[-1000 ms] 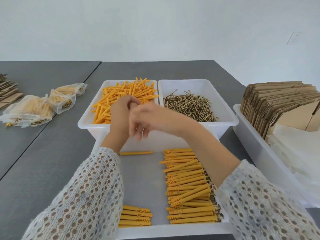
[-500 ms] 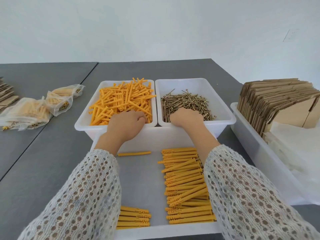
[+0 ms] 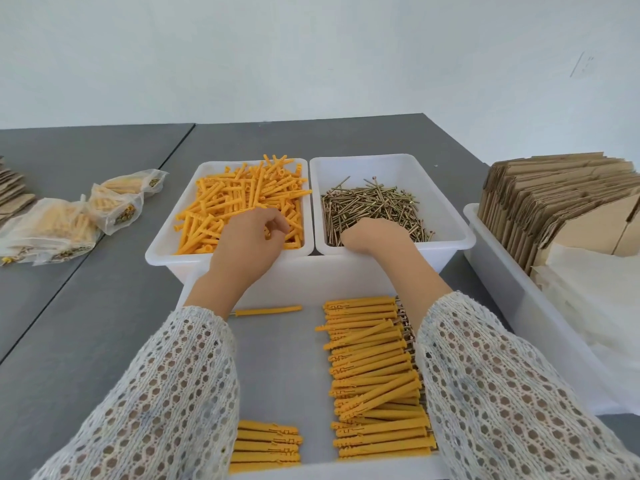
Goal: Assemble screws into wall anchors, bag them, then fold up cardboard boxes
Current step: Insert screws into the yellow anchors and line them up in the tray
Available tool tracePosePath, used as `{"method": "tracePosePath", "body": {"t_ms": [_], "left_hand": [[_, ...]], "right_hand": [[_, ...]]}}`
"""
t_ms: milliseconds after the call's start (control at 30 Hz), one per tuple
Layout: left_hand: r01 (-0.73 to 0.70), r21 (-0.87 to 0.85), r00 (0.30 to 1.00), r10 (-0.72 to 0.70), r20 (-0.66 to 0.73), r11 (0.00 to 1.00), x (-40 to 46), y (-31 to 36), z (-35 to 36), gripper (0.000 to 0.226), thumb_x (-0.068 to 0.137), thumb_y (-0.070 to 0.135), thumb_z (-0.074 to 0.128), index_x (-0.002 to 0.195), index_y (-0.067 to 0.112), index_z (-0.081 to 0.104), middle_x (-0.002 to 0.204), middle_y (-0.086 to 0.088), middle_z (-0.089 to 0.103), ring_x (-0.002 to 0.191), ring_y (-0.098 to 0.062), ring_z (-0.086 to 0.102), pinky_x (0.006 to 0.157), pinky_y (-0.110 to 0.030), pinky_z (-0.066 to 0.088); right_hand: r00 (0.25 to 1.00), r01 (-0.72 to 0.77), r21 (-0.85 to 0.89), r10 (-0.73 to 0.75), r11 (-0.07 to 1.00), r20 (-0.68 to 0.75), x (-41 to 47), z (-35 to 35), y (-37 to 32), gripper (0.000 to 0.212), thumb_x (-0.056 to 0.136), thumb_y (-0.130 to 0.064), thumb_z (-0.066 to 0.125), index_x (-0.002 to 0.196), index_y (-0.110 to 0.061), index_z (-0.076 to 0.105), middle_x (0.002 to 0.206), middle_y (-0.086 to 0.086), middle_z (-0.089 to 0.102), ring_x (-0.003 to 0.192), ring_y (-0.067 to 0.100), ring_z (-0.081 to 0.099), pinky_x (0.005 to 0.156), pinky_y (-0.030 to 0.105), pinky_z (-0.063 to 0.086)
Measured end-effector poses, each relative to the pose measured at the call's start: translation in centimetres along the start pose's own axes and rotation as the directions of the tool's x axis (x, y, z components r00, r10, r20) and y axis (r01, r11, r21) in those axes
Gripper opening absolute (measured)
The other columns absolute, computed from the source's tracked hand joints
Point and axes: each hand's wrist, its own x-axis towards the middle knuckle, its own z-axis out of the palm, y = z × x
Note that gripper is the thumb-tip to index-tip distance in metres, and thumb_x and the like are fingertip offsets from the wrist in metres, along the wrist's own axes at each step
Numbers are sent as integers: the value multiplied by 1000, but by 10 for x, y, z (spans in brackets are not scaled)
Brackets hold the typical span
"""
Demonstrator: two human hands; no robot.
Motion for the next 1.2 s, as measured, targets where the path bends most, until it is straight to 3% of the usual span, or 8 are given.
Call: {"method": "tracePosePath", "body": {"t_ms": [167, 333, 467, 633, 800, 1033, 1100, 1200], "left_hand": [[32, -215, 991, -58, -118, 976, 1, 3, -4, 6, 92, 17, 67, 91, 23, 70, 77, 6, 68, 64, -11, 62, 59, -23, 48], [70, -389, 984, -129, -127, 918, 2, 4, -7, 4, 91, 26, 71, 95, 24, 70, 65, 4, 71, 56, -6, 61, 58, -18, 45], [81, -551, 971, -190, -143, 830, 3, 4, -10, 8, 95, 19, 66, 102, 16, 69, 77, 1, 76, 69, -17, 70, 70, -33, 56], [107, -723, 938, -310, -154, 682, 9, -3, -15, 12, 99, 18, 60, 109, 13, 64, 85, -1, 76, 68, -8, 67, 63, -17, 50], [118, -874, 910, -405, -95, 472, 11, -8, -21, 11, 98, 25, 62, 97, 14, 62, 86, -2, 74, 63, -5, 59, 59, -19, 43], [182, -792, 919, -387, -73, 582, 13, -8, -19, 29, 102, 37, 51, 87, 19, 67, 63, 13, 58, 58, -6, 41, 58, -17, 37], [185, -772, 925, -372, -71, 608, 13, -7, -19, 30, 104, 38, 48, 90, 22, 70, 62, 12, 54, 59, -8, 40, 58, -18, 37], [173, -725, 942, -328, -76, 667, 12, -5, -17, 34, 105, 38, 45, 90, 22, 71, 61, 11, 51, 57, -8, 37, 56, -16, 36]], "right_hand": [[990, 1, 4, 0, 1000, -143, 1, 4, 1, 22, 92, -32, 42, 99, -13, 53, 89, 2, 52, 85, 24, 49, 75, 34, 36], [977, 98, 36, -89, 995, -192, 0, 7, 3, 29, 97, -35, 38, 89, -11, 52, 84, 3, 53, 82, 25, 51, 71, 33, 37], [970, 214, 86, -202, 973, -133, 0, 3, 2, 37, 99, -33, 40, 67, -15, 42, 70, 0, 46, 72, 22, 48, 66, 31, 38], [951, 301, 182, -310, 936, 18, -6, -5, 7, 36, 92, -12, 44, 58, -15, 33, 57, -2, 33, 53, 15, 30, 51, 28, 25], [952, 270, 202, -292, 942, 92, -6, -12, 10, 35, 91, -9, 43, 59, -16, 32, 59, -1, 32, 52, 15, 27, 50, 27, 22], [968, 241, 118, -248, 963, 45, 7, 1, 11, 39, 99, -37, 38, 64, -20, 39, 65, -3, 39, 60, 18, 40, 65, 32, 39], [968, 247, 86, -243, 965, -55, 8, 6, 12, 51, 101, -53, 29, 69, -17, 46, 66, -2, 45, 63, 19, 46, 69, 34, 44], [918, 249, 96, -203, 964, -341, 6, 10, 8, 65, 98, -66, 20, 59, -16, 38, 57, -1, 40, 52, 18, 39, 54, 30, 32]]}}
